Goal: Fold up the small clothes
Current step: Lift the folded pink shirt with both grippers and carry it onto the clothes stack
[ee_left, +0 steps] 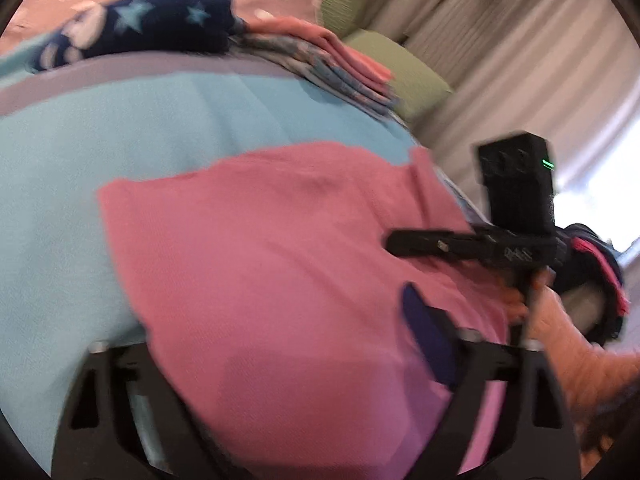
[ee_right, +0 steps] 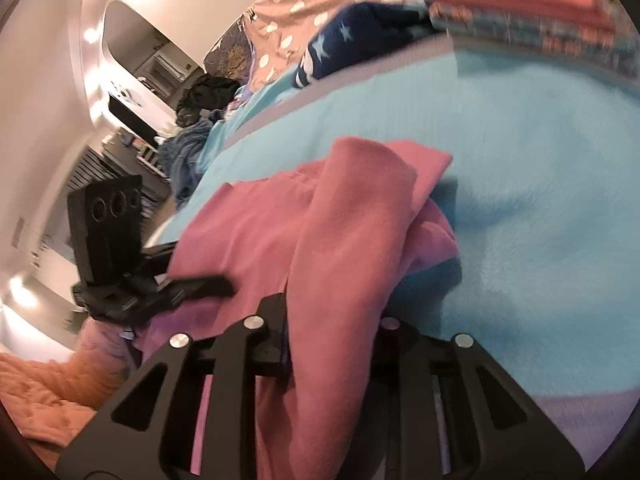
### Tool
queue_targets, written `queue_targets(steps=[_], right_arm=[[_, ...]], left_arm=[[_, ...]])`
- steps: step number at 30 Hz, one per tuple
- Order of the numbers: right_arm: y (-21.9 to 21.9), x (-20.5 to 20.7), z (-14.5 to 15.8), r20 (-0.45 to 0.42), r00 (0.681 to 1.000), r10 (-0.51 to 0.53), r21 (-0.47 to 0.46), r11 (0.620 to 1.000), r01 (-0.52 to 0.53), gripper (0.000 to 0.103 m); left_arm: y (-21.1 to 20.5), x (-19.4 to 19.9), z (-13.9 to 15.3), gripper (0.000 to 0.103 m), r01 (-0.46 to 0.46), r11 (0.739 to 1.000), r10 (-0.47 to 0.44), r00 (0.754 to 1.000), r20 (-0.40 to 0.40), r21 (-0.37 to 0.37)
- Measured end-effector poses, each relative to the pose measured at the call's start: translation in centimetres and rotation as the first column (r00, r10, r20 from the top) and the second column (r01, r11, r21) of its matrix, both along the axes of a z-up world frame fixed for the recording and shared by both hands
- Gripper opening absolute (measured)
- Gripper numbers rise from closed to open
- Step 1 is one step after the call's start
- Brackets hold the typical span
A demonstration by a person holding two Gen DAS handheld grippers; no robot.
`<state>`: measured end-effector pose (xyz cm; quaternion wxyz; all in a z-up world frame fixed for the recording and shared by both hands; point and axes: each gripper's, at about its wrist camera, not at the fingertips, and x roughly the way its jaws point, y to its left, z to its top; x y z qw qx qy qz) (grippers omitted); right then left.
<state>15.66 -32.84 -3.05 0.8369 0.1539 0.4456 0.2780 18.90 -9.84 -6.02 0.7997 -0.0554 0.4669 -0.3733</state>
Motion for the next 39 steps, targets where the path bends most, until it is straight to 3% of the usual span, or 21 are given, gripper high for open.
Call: queue_targets(steps=[1,2,7,10,14,15,18,22,29,33,36,37,38,39], right_arm=[[0.2,-0.4,0.6,0.024,1.0,-0.006,-0.015,1.0,0.006,0.02],[0.4,-1.1,1.6,0.056,0.998,-0.015,-0.025,1.0,0.016,0.02],[-0.5,-4.5,6.7,0.221,0.972,-0.075,-0.041,0.995,0.086,0.02],[-2.3,-6.8,10.8,0.347,0.926,-0.148,-0.03,0.985,0.169,0.02],[-4.3,-7.7,16.2,0.483,0.852,-0.202,-0.058,0.964,0.261,0.02],[-4.8,-7.3,17.5,0.503,0.838,-0.21,-0.065,0.958,0.279,0.02],[-6.5,-5.3,21.3,0.56,0.794,-0.234,-0.092,0.936,0.341,0.02],[-9.2,-0.7,25.6,0.591,0.756,-0.282,-0.095,0.906,0.412,0.02],[-12.4,6.9,28.1,0.591,0.718,-0.369,-0.062,0.866,0.496,0.02],[-13.3,11.6,28.1,0.58,0.712,-0.396,-0.068,0.847,0.526,0.02],[-13.6,15.5,27.2,0.568,0.718,-0.403,-0.11,0.827,0.551,0.021],[-13.8,17.2,26.6,0.565,0.717,-0.408,-0.13,0.814,0.565,0.026],[-14.0,19.6,25.5,0.566,0.706,-0.425,-0.171,0.778,0.605,0.036],[-14.3,21.6,24.3,0.567,0.69,-0.449,-0.226,0.721,0.655,0.074]], left_arm=[[0.0,-0.1,0.4,0.035,-0.008,1.0,0.008,1.0,0.018,0.009],[0.1,-0.3,1.2,0.024,-0.011,1.0,0.011,0.999,0.039,-0.005],[-1.3,-2.2,6.5,0.021,0.019,1.0,-0.021,0.982,0.186,0.009],[-2.7,-3.1,10.3,0.021,0.051,0.999,-0.05,0.961,0.272,0.002],[-6.1,-3.2,15.5,0.021,0.102,0.994,-0.105,0.914,0.392,0.026],[-7.6,-2.9,17.3,0.021,0.113,0.992,-0.123,0.892,0.435,0.05],[-10.8,-1.5,21.1,0.021,0.123,0.988,-0.156,0.84,0.519,0.098],[-14.3,2.0,25.5,0.02,0.114,0.987,-0.159,0.806,0.57,0.114],[-18.3,9.7,29.7,0.02,0.053,0.988,-0.129,0.795,0.593,0.143],[-19.4,12.9,30.3,0.02,0.011,0.986,-0.109,0.786,0.609,0.163],[-20.3,16.2,29.7,0.021,-0.023,0.986,-0.082,0.798,0.597,0.166],[-21.1,18.4,29.1,0.022,-0.043,0.985,-0.066,0.804,0.59,0.168],[-21.5,20.1,28.2,0.028,-0.062,0.983,-0.053,0.808,0.587,0.174],[-22.0,21.2,27.5,0.039,-0.078,0.979,-0.047,0.81,0.584,0.188]])
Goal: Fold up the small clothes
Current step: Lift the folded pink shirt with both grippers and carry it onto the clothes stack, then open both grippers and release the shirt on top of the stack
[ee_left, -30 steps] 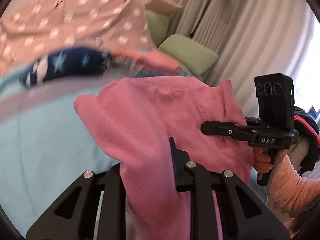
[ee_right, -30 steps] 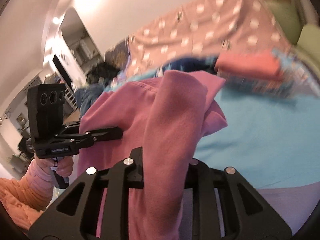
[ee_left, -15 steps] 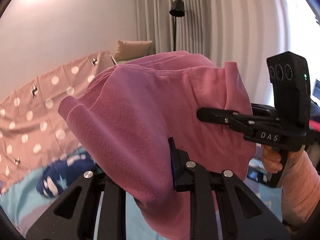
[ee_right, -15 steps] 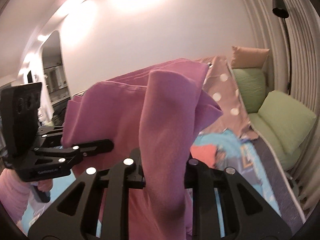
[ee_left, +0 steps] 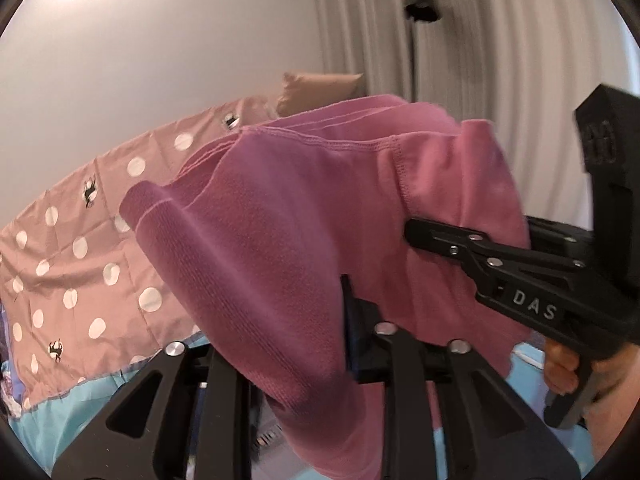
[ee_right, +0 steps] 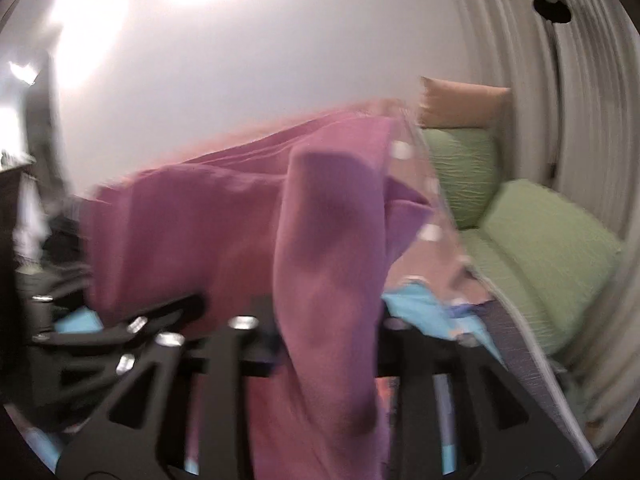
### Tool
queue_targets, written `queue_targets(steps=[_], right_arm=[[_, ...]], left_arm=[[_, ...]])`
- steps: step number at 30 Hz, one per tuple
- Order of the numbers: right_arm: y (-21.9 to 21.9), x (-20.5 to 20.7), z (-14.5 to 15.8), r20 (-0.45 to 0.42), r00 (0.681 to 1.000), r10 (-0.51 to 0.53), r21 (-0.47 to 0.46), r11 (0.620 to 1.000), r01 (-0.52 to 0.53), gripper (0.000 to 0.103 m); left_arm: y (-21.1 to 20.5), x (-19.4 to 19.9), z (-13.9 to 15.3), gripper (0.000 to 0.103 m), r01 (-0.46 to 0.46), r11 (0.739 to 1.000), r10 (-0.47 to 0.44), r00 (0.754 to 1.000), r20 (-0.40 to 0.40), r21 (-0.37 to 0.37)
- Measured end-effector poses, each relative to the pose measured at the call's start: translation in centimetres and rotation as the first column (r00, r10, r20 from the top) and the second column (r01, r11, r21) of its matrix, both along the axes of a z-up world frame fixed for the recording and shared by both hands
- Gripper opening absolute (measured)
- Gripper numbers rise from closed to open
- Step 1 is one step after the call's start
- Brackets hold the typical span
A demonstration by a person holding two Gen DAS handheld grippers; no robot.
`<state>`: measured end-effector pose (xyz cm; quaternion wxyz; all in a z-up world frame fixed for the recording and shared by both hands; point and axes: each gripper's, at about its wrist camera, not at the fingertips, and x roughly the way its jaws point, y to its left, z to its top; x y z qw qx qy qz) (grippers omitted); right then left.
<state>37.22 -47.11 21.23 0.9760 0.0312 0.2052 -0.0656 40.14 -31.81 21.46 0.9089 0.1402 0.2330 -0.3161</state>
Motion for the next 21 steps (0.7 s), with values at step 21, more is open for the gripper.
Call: queue_targets(steps=[21], right_arm=[[6.1,-23.8,-16.9,-0.146,0.985,-0.096,0.049,0.993,0.105,0.089]], left_arm=[[10.3,-15.8,-18.7,0.102,-0.093,0.994,0.099,0.99,-0.104,0.058]])
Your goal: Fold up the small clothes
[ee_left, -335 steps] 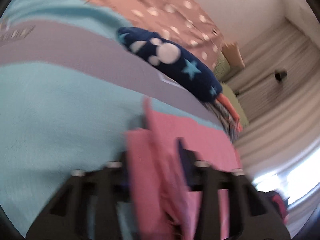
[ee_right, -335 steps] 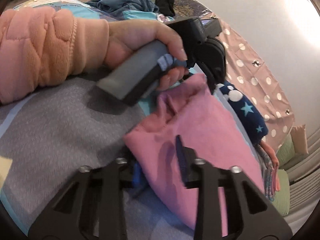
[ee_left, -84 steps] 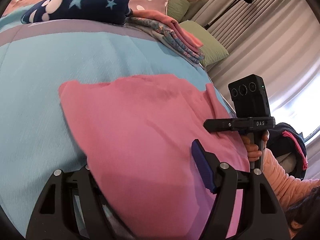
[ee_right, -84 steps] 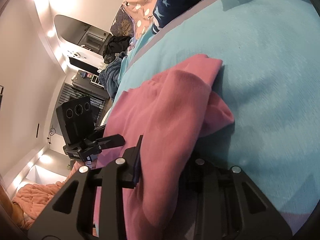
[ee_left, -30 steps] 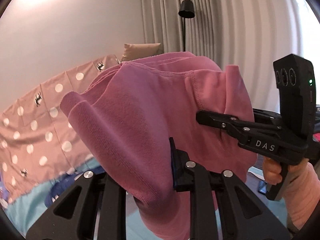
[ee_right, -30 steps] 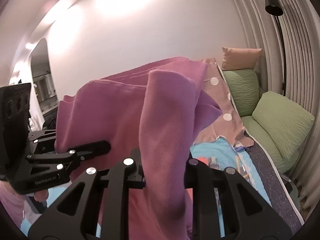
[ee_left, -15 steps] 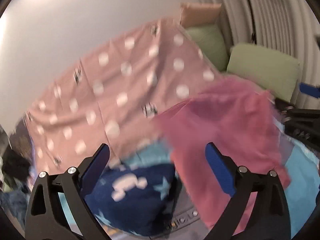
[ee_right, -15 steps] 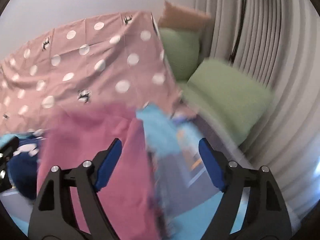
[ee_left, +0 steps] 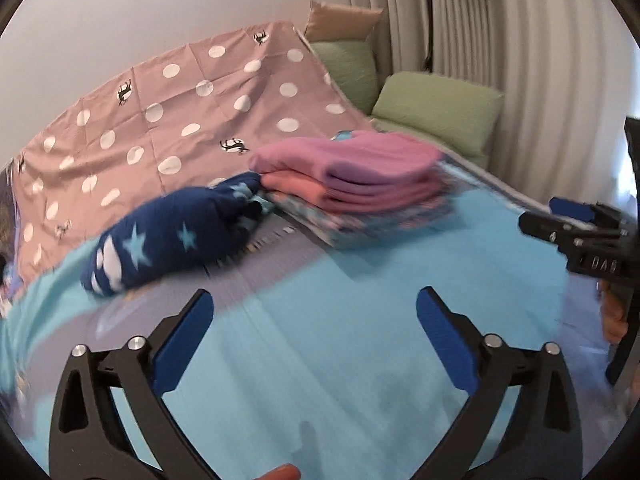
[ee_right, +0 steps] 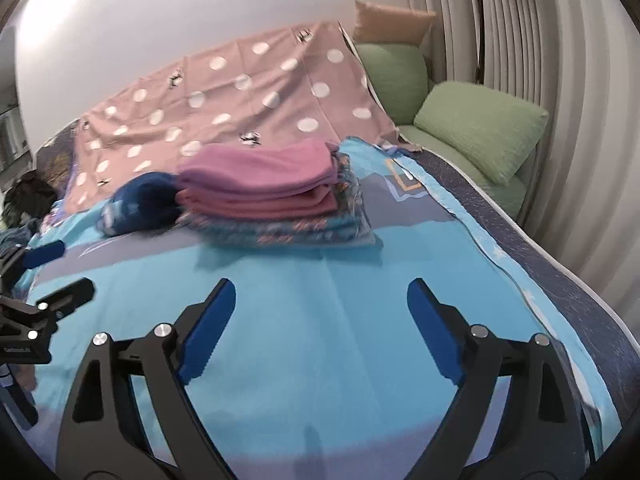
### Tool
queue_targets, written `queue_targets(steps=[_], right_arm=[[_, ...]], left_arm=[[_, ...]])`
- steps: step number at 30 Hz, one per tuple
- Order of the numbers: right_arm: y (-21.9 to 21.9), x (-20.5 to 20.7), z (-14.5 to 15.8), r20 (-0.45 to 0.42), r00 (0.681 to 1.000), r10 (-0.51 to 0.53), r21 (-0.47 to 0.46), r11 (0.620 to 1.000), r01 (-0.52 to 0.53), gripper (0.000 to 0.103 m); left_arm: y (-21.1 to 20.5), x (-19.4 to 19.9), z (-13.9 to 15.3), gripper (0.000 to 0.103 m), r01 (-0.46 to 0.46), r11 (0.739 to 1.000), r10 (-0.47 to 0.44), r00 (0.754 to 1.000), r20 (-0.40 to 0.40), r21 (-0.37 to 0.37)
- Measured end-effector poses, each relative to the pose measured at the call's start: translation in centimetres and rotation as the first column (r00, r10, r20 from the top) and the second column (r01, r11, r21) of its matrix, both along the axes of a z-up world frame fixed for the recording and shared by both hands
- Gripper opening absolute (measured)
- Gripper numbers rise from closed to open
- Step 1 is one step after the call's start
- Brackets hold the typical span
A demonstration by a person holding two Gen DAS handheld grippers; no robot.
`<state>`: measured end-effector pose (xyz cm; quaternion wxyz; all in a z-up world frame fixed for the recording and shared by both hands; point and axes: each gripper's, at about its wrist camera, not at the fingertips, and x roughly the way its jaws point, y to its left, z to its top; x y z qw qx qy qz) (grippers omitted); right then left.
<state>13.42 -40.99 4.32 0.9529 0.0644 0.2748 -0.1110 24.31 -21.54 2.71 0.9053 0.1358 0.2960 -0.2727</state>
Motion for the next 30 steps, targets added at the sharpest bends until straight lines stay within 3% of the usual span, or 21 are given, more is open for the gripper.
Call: queue_targets(steps=[3,7,10,14,22,30], right_arm=[[2.0,-4.1,1.3,0.026,0.999,0.038,0.001,0.999,-0.038,0.089],[4.5,-7.3,3.2,0.067,0.996,0.051,-0.063,0.997,-0.046,0.091],[6.2,-9.5,4.6,0.091,0.995,0.03,-0.115,0.993,-0.02,0.092],[7.6,-12.8,6.2,0.139,0.99,0.031,-0.101,0.995,-0.017,0.093],[8.9,-16.7,7.2,0.16,0.986,0.044,-0.091,0.995,-0.03,0.095],[9.4,-18.0,6.9,0.155,0.987,0.053,-0.087,0.995,-0.04,0.095]], left_arm=[[1.0,-4.3,0.6,0.102,-0.011,0.999,0.01,1.0,-0.023,-0.042],[1.9,-8.0,2.2,0.102,-0.055,0.997,0.054,0.998,-0.012,-0.054],[2.3,-10.3,3.9,0.102,-0.097,0.994,0.099,0.994,0.046,-0.046],[3.0,-13.6,5.9,0.102,-0.127,0.989,0.134,0.985,0.105,-0.071],[3.2,-17.9,6.7,0.102,-0.112,0.993,0.116,0.983,0.14,-0.038],[4.4,-19.5,6.9,0.102,-0.147,0.987,0.153,0.982,0.112,-0.057]])
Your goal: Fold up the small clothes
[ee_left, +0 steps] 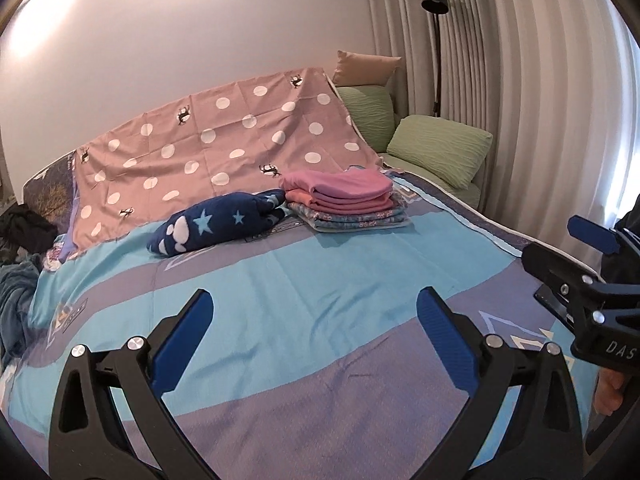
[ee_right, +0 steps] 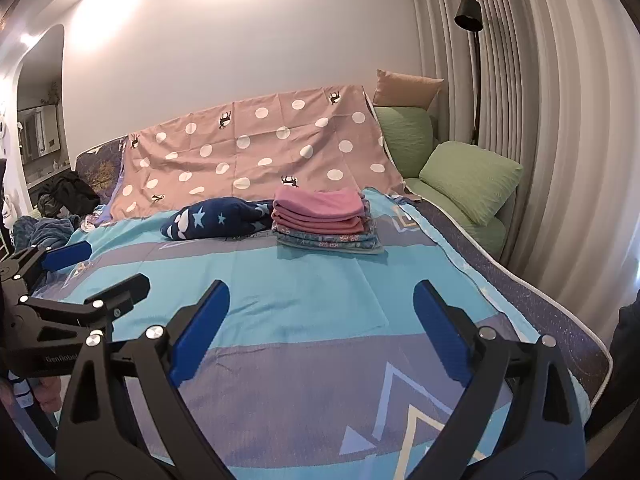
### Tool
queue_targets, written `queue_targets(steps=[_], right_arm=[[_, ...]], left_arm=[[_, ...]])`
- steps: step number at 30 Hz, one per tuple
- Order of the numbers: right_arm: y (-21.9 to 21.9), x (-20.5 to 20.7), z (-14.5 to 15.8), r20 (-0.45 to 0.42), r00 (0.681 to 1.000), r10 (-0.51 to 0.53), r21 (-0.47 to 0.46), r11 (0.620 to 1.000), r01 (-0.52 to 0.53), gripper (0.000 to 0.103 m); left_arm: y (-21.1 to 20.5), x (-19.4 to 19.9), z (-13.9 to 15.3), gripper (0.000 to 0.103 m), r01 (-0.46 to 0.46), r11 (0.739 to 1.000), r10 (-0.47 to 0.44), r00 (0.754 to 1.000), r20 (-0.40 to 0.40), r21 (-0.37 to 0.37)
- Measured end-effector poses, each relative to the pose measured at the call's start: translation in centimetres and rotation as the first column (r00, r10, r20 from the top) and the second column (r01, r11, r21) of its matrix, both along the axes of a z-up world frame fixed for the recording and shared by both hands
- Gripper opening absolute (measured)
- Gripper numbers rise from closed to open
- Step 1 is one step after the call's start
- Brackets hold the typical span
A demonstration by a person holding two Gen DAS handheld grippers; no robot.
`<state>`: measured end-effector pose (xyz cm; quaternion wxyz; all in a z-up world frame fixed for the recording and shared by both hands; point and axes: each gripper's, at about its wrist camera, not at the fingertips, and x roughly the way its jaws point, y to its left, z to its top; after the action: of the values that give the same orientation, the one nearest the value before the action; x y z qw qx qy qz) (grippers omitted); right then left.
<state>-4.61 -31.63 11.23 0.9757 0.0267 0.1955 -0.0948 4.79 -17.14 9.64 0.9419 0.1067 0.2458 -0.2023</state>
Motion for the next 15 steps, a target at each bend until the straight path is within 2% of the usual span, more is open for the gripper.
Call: queue_targets(steps=[15], right_arm=[[0.41,0.02,-0.95,-0.027,1.0,-0.007,0.019,1.0,0.007,0.095]], left_arm=[[0.21,-0.68,-0.87,0.102,-0.033,0.999,0.033,0.999,-0.019,-0.009]])
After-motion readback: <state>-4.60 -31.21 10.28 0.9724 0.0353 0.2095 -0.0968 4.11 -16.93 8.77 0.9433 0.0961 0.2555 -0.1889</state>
